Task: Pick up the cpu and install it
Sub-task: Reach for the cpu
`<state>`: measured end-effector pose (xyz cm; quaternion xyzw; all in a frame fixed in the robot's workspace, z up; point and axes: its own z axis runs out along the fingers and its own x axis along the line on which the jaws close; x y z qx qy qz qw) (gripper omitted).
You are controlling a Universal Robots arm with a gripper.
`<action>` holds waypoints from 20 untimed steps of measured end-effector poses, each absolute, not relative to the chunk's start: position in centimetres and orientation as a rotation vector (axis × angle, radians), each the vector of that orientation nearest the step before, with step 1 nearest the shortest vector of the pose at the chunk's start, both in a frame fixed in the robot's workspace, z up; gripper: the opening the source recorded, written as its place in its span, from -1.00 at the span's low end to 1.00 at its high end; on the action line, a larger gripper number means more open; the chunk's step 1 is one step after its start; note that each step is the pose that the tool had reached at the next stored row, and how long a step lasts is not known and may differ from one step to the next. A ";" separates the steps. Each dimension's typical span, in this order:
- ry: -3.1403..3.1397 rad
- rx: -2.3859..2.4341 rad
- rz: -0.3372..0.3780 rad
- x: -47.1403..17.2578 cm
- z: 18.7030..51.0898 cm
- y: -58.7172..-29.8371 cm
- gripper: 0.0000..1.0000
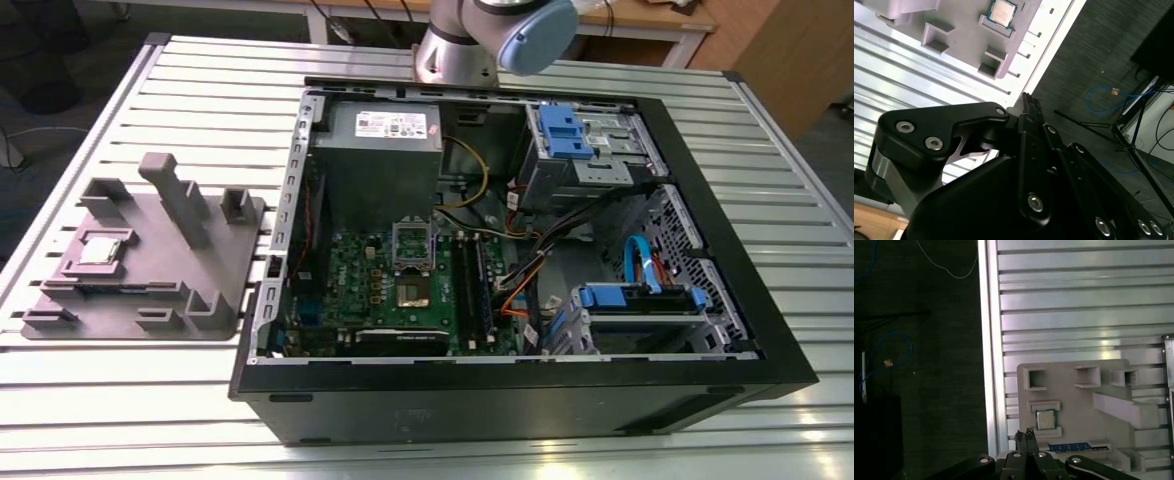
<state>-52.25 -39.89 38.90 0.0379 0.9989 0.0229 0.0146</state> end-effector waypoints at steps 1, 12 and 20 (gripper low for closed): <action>3.109 0.118 0.071 -52.4 38.9 -39.9 -0.79; 3.109 0.118 0.071 -54.4 38.9 -39.9 -0.79; 3.109 0.118 0.071 -55.9 38.8 -39.9 -0.79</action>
